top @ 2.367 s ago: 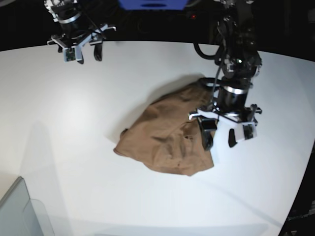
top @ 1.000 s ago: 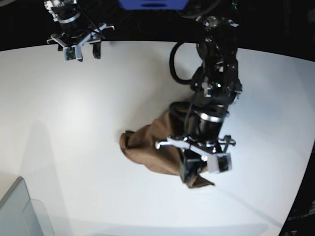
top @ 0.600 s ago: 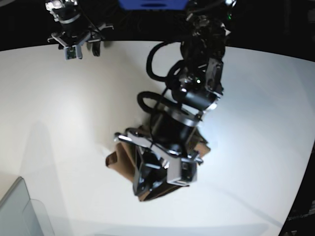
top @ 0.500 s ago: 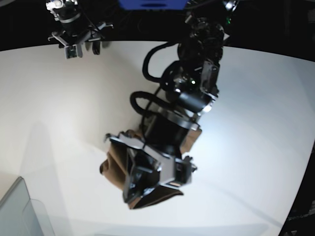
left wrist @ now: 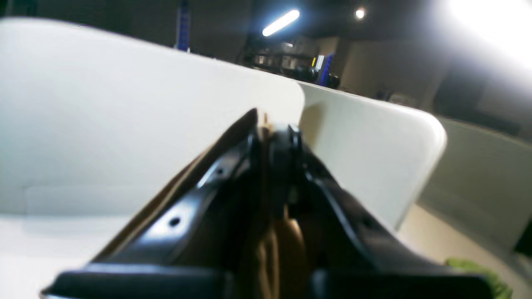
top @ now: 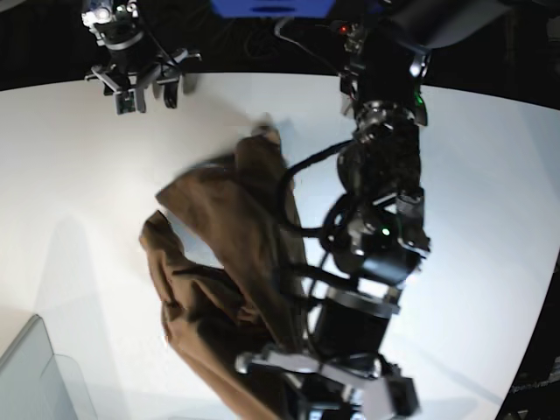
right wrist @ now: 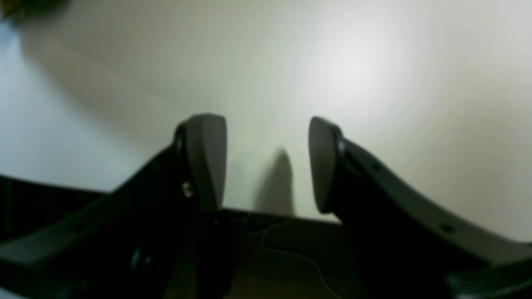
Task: Layout the t-shirt on the table in an organized manner, then fold the t-shirt properly
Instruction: 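Lift the shirt with the left gripper and swing it across the table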
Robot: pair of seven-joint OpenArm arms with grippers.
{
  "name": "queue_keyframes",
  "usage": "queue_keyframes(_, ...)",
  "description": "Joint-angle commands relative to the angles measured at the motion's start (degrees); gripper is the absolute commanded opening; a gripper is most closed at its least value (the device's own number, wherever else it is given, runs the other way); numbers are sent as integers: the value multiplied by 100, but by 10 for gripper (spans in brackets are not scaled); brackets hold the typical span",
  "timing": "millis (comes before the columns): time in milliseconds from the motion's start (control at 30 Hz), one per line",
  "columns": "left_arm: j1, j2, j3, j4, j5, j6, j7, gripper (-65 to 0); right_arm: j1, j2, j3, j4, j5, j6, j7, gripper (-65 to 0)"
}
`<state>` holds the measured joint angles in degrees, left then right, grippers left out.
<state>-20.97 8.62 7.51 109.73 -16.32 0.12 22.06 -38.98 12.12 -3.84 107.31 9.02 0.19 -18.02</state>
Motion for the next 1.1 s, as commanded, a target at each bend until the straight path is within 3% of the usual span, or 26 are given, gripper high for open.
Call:
queue_keyframes(0,-114,38,-324,-33,-122,28,-145,-647,-45,-65,1,96,-9,-5,92,-326)
queue_keyframes(67,53,21,-957,-463,-509,19,-136,-647,-27,-153,10,96,-9,-5,92,-326)
queue_keyframes(200,475,-638,-1819,-1668,-1371,19,-145,-647,87,-293,-16,96,-9,-5,83,-326)
queue_keyframes(333,906,-1315,-2171,-2714,-2294,19,-163,-647,131,-355,-25,96,-9,-5,83,-326)
queue_keyframes(467,1346,-1807,-2250,-3259,-2751,10,-189,-647,201,-355,-25,96,-9,-5,83,-326)
queue_keyframes(633,1855,-2001,-2417,-3294,-2804,-16,-198,-647,219,-355,-34,105,-9,-5,83,-326)
queue_keyframes(1067,2585,-2036,-3366,-3268,-2795,-34,-145,-647,958,-320,-1142,96,-9,3,83,-321)
